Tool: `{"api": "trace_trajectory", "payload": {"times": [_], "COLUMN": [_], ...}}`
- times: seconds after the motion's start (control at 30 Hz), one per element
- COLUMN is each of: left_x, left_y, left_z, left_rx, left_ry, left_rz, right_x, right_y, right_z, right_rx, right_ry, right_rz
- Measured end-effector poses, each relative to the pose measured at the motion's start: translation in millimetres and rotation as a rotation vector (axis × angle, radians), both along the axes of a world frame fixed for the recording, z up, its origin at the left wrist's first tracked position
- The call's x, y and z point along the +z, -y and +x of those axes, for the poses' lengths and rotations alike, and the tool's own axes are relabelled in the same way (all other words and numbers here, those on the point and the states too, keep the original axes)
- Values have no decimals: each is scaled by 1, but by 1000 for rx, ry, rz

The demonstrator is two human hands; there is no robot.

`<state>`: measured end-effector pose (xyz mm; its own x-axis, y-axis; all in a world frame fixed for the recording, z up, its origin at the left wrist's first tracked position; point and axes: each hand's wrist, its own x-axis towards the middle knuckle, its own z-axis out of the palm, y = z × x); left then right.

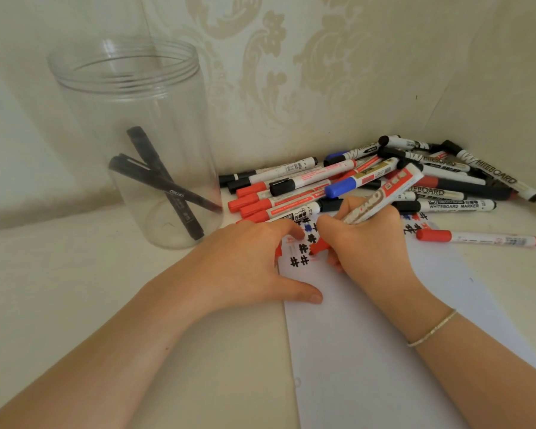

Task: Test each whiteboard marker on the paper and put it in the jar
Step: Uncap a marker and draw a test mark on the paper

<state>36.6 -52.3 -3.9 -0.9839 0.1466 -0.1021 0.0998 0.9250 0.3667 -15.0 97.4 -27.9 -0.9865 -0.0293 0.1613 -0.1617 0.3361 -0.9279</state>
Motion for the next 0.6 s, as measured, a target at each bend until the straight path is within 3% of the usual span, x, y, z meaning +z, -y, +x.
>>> {"api": "trace_trajectory", "payload": {"times": [0.53,0.6], "left_x": [-1,-1], "left_y": [0,0], "left_z": [0,1], "left_rx": [5,1], "left_ry": [-11,-16], "left_rz": [2,8], "right_x": [1,3], "right_y": [1,-1], "right_z": [3,2], "right_rx": [23,34], "right_ry": [-32,3], "right_rz": [61,-34]}}
